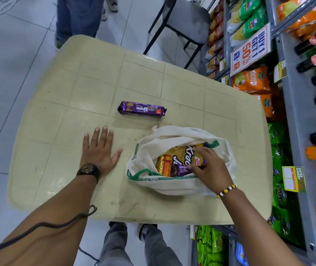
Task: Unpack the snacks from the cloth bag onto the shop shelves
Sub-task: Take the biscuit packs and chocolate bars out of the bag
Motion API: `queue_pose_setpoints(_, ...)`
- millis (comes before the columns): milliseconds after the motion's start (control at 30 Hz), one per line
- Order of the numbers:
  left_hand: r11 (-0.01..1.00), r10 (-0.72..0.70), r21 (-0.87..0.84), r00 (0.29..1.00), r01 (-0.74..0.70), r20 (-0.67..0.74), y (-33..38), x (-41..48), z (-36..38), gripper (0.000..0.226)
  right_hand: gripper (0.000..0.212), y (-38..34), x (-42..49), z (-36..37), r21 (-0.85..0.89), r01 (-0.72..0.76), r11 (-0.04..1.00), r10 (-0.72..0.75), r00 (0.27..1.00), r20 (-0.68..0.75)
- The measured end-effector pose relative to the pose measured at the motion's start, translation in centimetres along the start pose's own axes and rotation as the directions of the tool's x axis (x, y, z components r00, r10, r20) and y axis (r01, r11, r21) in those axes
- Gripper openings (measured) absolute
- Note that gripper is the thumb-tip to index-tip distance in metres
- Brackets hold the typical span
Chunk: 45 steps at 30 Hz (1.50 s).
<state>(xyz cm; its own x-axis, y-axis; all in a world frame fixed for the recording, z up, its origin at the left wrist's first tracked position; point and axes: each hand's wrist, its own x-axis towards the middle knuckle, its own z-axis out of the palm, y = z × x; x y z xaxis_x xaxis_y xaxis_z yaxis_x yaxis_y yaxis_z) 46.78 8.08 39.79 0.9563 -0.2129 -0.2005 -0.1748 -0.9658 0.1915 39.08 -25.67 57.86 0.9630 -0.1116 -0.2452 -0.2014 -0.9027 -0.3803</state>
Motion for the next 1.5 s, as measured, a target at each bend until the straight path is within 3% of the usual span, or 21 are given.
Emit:
queue_pose_setpoints(100, 1.000, -0.005, 0.007, 1.000, 0.005, -0.004, 0.0, -0.1, 0.0, 0.078, 0.066, 0.9, -1.2, -0.5, 0.017, -0.020, 1.000, 0.020, 0.999, 0.038)
queue_pose_setpoints(233, 1.000, -0.006, 0.012, 1.000, 0.007, -0.014, 0.0, -0.1, 0.0, 0.078, 0.070, 1.5, -2.2, -0.5, -0.136, 0.042, 0.990, -0.015, 0.981, 0.195)
queue_pose_setpoints(300, 1.000, -0.009, 0.018, 1.000, 0.009, -0.016, 0.0, -0.1, 0.1, 0.078, 0.065, 1.5, -2.4, 0.1, -0.183, 0.078, 0.980, -0.039, 0.978, 0.207)
queue_pose_setpoints(433, 1.000, -0.014, 0.016, 1.000, 0.014, -0.014, 0.0, -0.1, 0.1, 0.078, 0.049, 1.4, -2.2, 0.5, -0.225, 0.139, 0.964, -0.108, 0.984, 0.143)
queue_pose_setpoints(533, 1.000, -0.013, 0.012, 1.000, 0.013, -0.016, 0.0, 0.0, 0.1, 0.078, 0.049, 0.6, -1.9, -0.4, -0.148, 0.104, 0.984, -0.095, 0.993, 0.067)
queue_pose_setpoints(633, 1.000, -0.012, 0.007, 1.000, 0.012, -0.015, 0.0, 0.0, 0.1, 0.078, 0.048, -1.5, -1.1, -2.2, -0.087, 0.123, 0.989, -0.131, 0.987, -0.092)
queue_pose_setpoints(733, 1.000, -0.008, 0.004, 1.000, 0.008, -0.011, 0.0, 0.0, 0.1, 0.078, 0.047, -4.0, 1.1, -3.8, -0.134, 0.228, 0.964, -0.253, 0.942, -0.219)
queue_pose_setpoints(1033, 1.000, 0.004, -0.004, 1.000, -0.004, 0.001, -0.2, 0.1, 0.0, 0.079, 0.046, -9.5, 15.5, -2.6, -0.270, 0.378, 0.886, -0.426, 0.893, -0.145)
queue_pose_setpoints(1233, 1.000, 0.007, -0.018, 1.000, -0.007, -0.003, -0.1, 0.1, -0.1, 0.078, 0.045, -8.8, 22.4, -1.7, -0.274, 0.204, 0.940, -0.252, 0.956, -0.152)
queue_pose_setpoints(1367, 0.999, 0.014, -0.032, 1.000, -0.015, -0.008, -0.2, 0.2, 0.0, 0.078, 0.033, -4.8, 24.9, -2.3, -0.329, 0.009, 0.944, -0.051, 0.992, -0.120)
queue_pose_setpoints(1500, 1.000, 0.016, -0.022, 1.000, -0.016, -0.013, -0.2, 0.3, 0.2, 0.078, 0.028, 0.9, 25.1, -3.5, -0.320, -0.166, 0.933, 0.128, 0.982, -0.135)
